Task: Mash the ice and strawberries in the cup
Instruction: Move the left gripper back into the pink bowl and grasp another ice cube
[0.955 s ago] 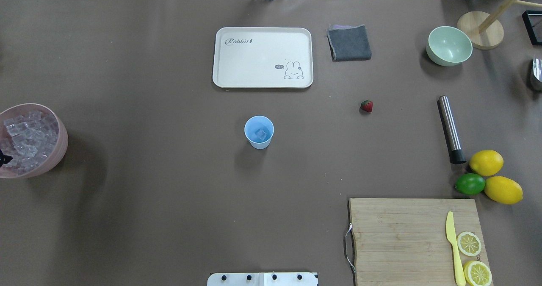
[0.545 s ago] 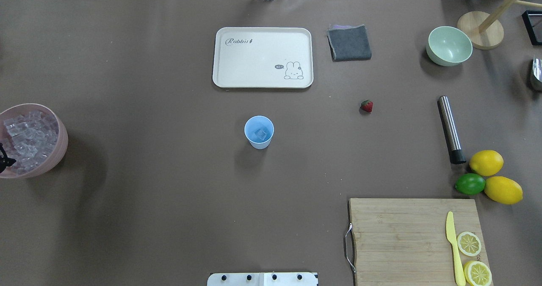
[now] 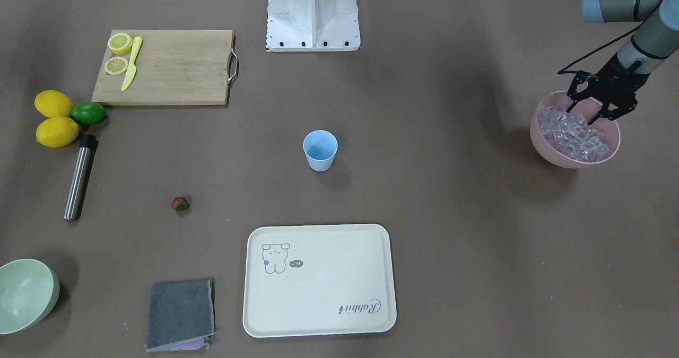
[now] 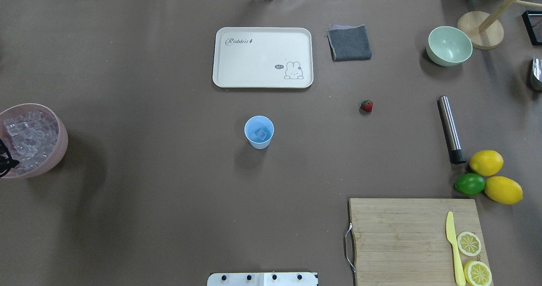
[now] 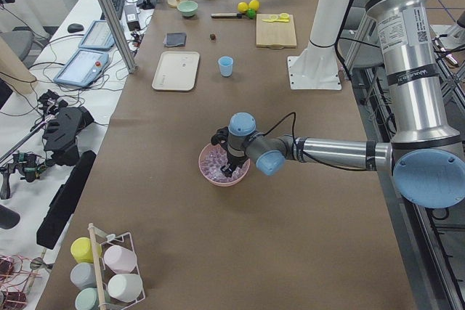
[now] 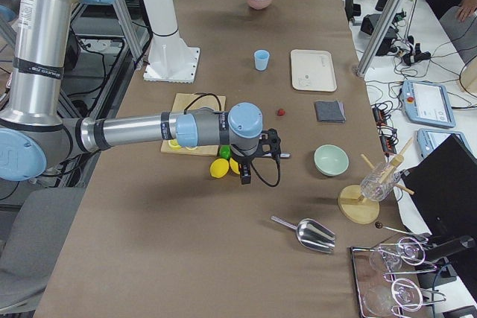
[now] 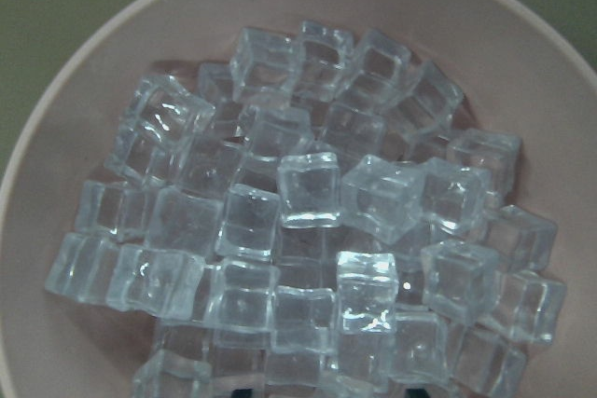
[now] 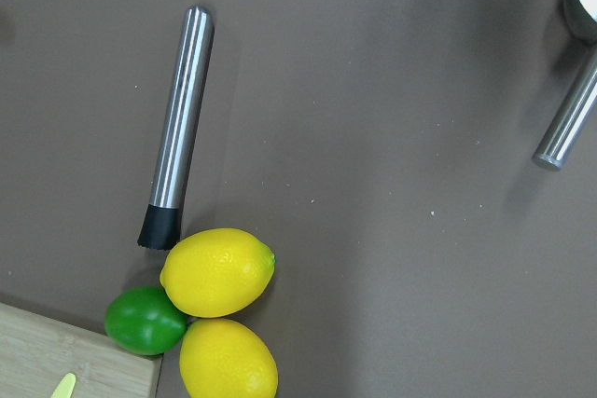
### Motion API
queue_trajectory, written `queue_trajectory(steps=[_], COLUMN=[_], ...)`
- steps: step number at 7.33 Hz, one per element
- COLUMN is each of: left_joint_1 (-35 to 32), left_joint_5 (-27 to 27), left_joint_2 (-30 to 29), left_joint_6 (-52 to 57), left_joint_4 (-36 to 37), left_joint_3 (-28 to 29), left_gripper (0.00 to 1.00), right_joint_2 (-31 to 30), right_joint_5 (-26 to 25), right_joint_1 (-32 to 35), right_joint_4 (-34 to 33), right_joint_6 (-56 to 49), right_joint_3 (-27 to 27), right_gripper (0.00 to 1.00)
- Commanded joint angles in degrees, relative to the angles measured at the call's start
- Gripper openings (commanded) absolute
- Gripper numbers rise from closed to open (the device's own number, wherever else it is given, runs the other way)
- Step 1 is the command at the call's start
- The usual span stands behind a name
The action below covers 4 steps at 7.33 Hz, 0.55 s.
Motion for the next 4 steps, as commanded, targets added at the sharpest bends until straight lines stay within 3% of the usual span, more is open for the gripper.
queue_trajectory(steps=[1,2,4], left_joint_1=[0.0,0.0,-1.2], left_joint_5=[0.1,-0.1,-3.1], left_joint_2=[0.1,0.2,0.3], left_joint_6=[0.0,0.0,0.2], left_joint_4=[0.1,0.2,0.9], left_joint_3=[0.2,-0.3,-2.0], left_gripper=[0.2,0.0,0.0], right_joint_2=[-0.1,-0.1,0.0], right_joint_5=[0.1,0.5,0.5], right_joint_1=[0.0,0.0,0.0], right_joint_4=[0.0,0.0,0.0], right_joint_6=[0.0,0.1,0.1], right_joint_3=[0.1,0.1,0.5], right_gripper=[1.0,1.0,1.0])
